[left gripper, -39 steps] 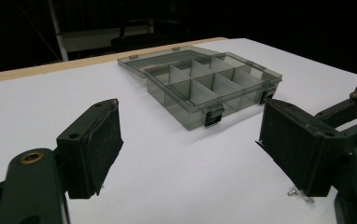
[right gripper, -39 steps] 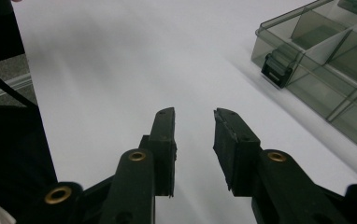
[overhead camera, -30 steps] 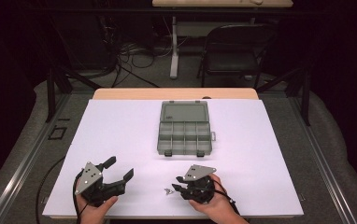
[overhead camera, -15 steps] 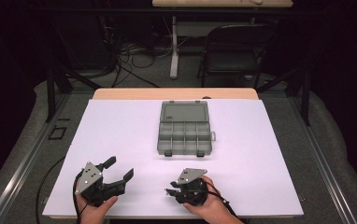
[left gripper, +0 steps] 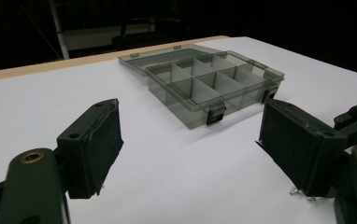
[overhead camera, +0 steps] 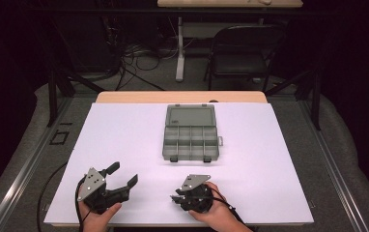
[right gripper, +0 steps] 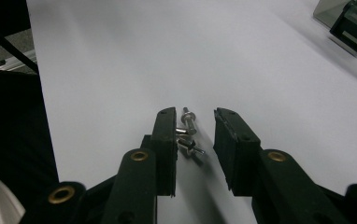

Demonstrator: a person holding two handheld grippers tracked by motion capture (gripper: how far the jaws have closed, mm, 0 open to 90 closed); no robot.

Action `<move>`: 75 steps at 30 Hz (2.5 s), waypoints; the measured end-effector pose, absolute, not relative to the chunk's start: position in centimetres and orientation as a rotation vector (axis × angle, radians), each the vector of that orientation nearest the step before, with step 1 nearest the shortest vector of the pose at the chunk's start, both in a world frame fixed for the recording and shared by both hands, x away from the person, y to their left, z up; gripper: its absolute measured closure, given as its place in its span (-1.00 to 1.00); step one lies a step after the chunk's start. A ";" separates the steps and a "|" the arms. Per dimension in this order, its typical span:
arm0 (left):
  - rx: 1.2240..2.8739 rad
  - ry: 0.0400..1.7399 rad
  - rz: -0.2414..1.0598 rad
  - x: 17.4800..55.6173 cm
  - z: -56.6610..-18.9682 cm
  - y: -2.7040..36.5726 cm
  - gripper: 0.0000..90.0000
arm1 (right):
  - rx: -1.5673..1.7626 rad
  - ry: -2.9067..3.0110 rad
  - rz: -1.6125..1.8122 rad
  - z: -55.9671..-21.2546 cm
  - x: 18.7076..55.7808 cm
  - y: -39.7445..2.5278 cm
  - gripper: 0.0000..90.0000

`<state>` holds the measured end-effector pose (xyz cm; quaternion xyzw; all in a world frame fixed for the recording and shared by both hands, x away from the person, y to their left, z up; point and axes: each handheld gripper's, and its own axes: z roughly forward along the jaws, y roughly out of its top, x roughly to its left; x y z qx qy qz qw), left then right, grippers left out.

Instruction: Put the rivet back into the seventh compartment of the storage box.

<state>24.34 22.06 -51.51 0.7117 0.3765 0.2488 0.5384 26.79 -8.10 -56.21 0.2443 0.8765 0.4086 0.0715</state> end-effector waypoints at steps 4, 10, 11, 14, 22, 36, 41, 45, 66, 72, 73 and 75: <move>1.693 0.896 0.592 24.3 -51.5 22.1 -0.54 | 0.719 2.643 1.212 -56.3 26.8 -8.0 0.61; 1.694 0.897 0.591 24.4 -51.5 22.1 -0.54 | 0.707 2.646 1.190 -56.3 26.7 -8.0 0.74; 1.695 0.897 0.591 24.4 -51.5 22.1 -0.54 | 0.706 2.647 1.189 -56.3 26.7 -8.0 0.76; 1.694 0.896 0.591 24.3 -51.5 22.1 -0.54 | 0.703 2.649 1.193 -56.3 26.6 -8.1 0.82; 1.692 0.898 0.593 24.3 -51.5 22.1 -0.54 | 0.701 2.651 1.192 -56.3 26.6 -8.1 0.85; 1.687 0.900 0.595 24.3 -51.5 22.1 -0.54 | 0.699 2.632 1.226 -55.6 26.4 -8.5 0.85; 1.682 0.904 0.597 24.3 -51.5 22.1 -0.54 | 0.697 2.616 1.258 -55.0 26.3 -8.7 0.85; 1.679 0.900 0.602 24.3 -51.5 22.1 -0.54 | 0.695 2.603 1.275 -54.3 26.1 -9.0 0.85; 1.684 0.898 0.601 24.3 -51.5 22.1 -0.54 | 0.720 2.505 1.350 -50.1 27.0 -11.1 0.85; 1.682 0.902 0.599 24.3 -51.5 22.1 -0.54 | 0.730 2.483 1.358 -49.5 27.5 -11.6 0.85; 1.682 0.902 0.598 24.3 -51.5 22.1 -0.54 | 0.731 2.485 1.353 -49.4 27.6 -11.7 0.85; 1.684 0.900 0.599 24.3 -51.5 22.1 -0.54 | 0.734 2.479 1.347 -49.2 27.7 -11.7 0.85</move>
